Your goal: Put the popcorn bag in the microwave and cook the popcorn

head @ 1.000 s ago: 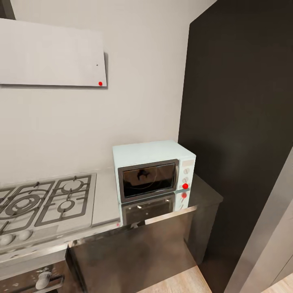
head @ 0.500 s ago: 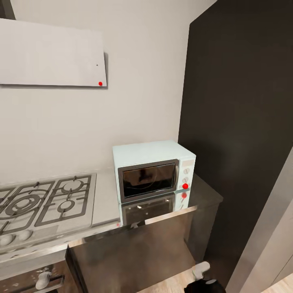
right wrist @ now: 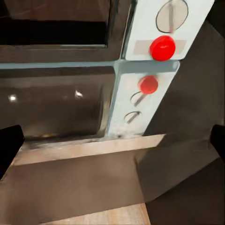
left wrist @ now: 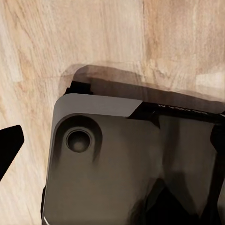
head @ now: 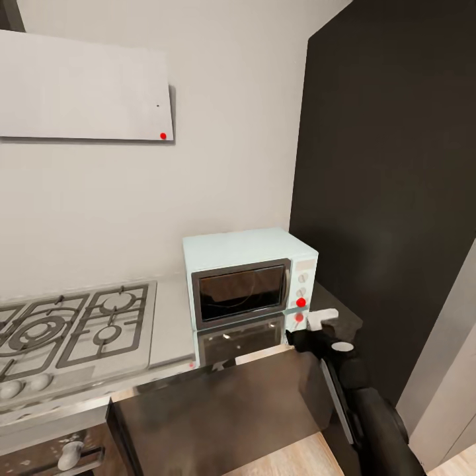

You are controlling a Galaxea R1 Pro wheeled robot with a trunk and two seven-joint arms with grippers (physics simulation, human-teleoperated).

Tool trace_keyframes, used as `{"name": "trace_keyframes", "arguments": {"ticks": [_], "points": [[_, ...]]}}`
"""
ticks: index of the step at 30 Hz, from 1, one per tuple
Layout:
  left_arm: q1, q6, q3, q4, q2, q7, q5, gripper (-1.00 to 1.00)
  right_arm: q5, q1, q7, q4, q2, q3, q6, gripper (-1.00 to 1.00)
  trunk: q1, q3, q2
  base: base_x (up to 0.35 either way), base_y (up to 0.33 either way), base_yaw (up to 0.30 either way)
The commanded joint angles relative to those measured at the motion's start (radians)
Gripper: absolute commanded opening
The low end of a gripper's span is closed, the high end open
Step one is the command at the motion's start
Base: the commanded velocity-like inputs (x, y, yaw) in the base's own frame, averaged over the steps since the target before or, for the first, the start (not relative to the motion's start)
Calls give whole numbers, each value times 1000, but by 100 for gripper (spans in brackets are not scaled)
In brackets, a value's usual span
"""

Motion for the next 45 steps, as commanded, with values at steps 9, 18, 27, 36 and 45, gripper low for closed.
{"name": "trace_keyframes", "arguments": {"ticks": [9, 18, 27, 36, 45], "points": [[-1, 4, -7, -3, 0, -3, 9, 100, 10, -5, 10, -22, -1, -24, 11, 100, 0, -1, -1, 0, 0, 0], [-1, 4, -7, -3, 0, -2, 9, 100, 5, -4, 11, -18, 3, -24, 13, 100, 0, -1, -1, 0, 0, -26], [-1, 4, -8, -3, 0, -2, 11, 100, 3, -4, 13, -20, 3, -27, 8, 100, 0, -1, -1, 1, -1, -149], [-1, 4, -6, -2, 0, -2, 12, 100, -2, -4, 18, -21, 3, -27, 6, 100, 0, -1, -1, 117, -195, -3], [-1, 4, -6, -2, 0, -2, 12, 100, -4, -4, 17, -20, 4, -26, 17, 100, 0, -3, -1, 72, -69, 154]]}}
